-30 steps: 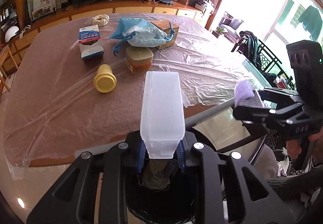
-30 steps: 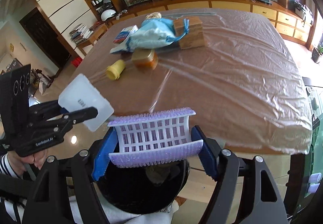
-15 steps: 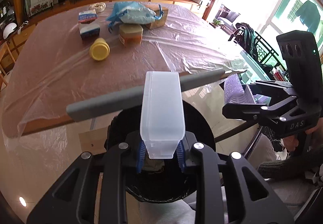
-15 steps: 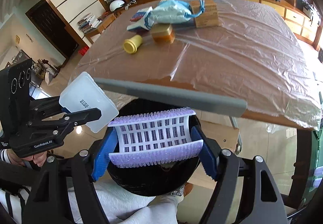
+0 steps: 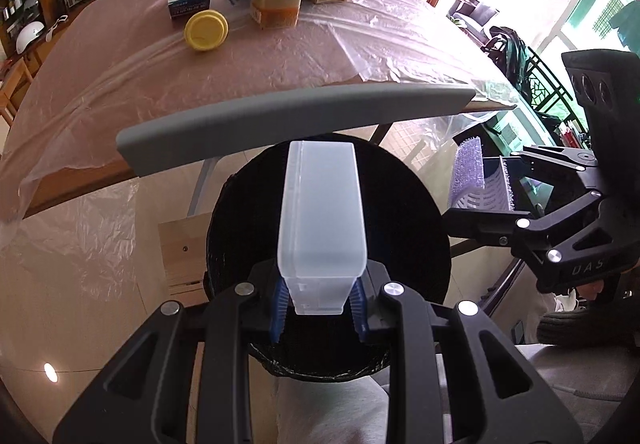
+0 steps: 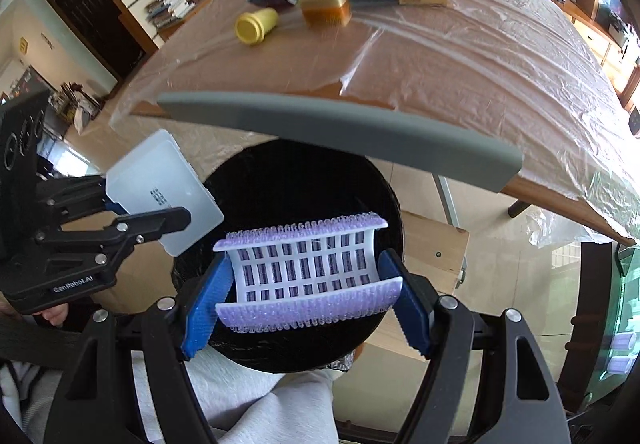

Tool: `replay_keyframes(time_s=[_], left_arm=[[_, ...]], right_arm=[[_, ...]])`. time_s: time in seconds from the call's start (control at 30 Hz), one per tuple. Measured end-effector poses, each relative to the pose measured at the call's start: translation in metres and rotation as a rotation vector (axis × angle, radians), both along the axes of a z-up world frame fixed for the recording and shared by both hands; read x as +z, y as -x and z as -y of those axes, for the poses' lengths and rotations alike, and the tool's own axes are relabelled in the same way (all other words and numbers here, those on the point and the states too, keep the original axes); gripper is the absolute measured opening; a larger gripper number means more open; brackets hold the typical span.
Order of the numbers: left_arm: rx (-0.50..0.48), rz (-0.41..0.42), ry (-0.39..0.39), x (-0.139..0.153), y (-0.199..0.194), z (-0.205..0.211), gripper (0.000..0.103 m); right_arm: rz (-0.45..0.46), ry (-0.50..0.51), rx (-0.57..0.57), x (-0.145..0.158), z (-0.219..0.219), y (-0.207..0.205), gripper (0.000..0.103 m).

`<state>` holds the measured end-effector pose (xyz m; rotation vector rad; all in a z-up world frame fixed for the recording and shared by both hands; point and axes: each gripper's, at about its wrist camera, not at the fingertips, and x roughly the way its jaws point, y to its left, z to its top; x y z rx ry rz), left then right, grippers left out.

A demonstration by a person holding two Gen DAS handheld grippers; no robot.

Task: Collect trash
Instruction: 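Carry the white container and lavender rack over the trash bin with both tools, then open the left tool to drop the container while the right tool releases the rack into the bin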

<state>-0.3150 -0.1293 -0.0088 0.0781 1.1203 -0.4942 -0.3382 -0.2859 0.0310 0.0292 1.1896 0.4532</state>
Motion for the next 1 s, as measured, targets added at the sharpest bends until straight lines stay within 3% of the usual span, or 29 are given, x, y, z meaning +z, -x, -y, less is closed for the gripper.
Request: replay_keyframes(time_s=[1.0], left_arm=[[0.01, -0.054, -0.064, -0.025, 0.005, 0.005, 0.028]], right_arm=[[-0.035, 0.055, 0.014, -0.028, -0.009, 0.0, 0.073]])
